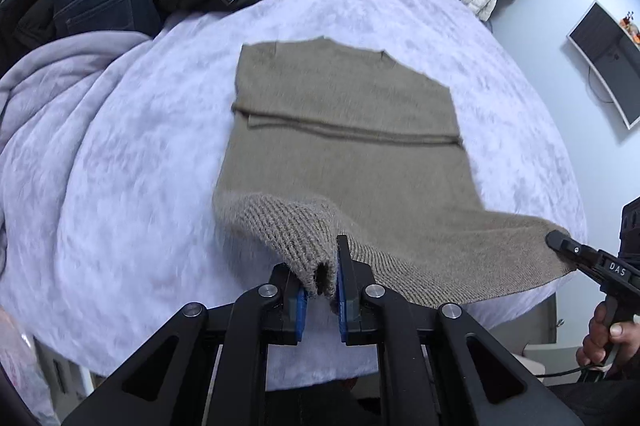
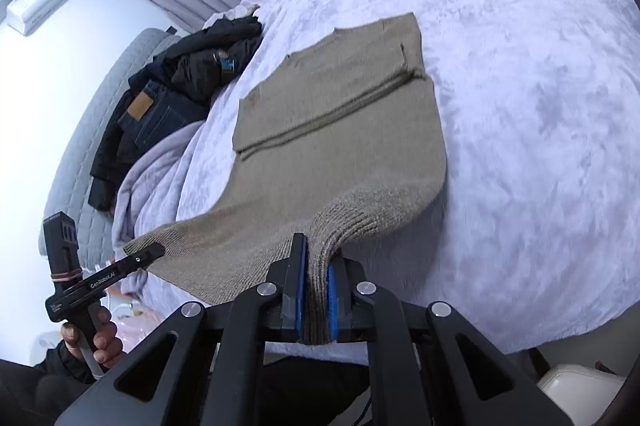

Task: Fold small clothes
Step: 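Lift the held hem and fold it over the body toward the collar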

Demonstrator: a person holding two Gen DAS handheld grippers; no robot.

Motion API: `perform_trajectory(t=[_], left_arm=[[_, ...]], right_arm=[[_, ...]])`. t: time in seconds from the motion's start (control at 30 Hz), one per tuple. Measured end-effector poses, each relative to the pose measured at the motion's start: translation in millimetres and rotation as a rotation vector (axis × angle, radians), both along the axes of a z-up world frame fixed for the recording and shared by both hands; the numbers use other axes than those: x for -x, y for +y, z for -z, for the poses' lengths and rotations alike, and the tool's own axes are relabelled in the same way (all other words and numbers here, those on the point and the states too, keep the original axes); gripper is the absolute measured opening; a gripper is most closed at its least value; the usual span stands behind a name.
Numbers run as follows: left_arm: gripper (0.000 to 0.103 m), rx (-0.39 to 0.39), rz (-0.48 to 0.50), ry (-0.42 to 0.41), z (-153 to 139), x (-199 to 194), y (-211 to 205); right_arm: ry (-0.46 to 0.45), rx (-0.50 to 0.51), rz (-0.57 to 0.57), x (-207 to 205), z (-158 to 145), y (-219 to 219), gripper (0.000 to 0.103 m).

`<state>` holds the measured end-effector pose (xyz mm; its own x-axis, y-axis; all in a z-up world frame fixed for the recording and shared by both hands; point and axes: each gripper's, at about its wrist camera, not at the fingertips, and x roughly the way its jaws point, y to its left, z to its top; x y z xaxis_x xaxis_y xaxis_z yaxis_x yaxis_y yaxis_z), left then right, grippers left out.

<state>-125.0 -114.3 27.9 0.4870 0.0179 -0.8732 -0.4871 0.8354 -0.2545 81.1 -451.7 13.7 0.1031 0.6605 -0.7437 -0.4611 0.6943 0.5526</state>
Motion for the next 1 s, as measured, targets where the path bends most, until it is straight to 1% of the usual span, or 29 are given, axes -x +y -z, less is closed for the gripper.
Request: perform_trajectory(t=[0.37, 0.47, 0.57, 0.7, 0.77, 0.87, 1.0], left_arm=[[0.013, 0.001, 0.02, -0.06, -20.5, -85.3, 69.0], [0.013, 0.006, 0.029, -0.067, -20.9, -111.9, 87.8], [0.013, 0.007, 0.022, -0.057, -19.4, -139.0, 105.7], [0.013, 0.011, 0.01, -0.044, -11.1, -170.1, 124.8], [0.013, -0.013, 0.008, -0.016, -0.3, -192.2, 133.2], [0.013, -0.027, 0.001, 0.028, 21.8, -224.4, 145.6], [0.013, -0.002, -0.028, 0.09, 59.7, -270.1, 164.0]], right_arm=[[-0.06, 0.019, 0.081, -57.0, -48.4, 61.3, 0.009], [-0.085, 0.042, 0.105, -81.5, -58.8, 85.3, 0.009], [-0.096, 0.066, 0.122, -108.4, -61.0, 108.5, 0.009], [-0.097, 0.092, 0.121, -144.5, -57.3, 136.1, 0.009], [-0.096, 0.099, 0.118, -165.5, -50.6, 149.2, 0.009], [-0.079, 0.103, 0.118, -197.6, -32.3, 166.7, 0.009], [-0.03, 0.119, 0.133, -242.0, 0.2, 187.8, 0.009]])
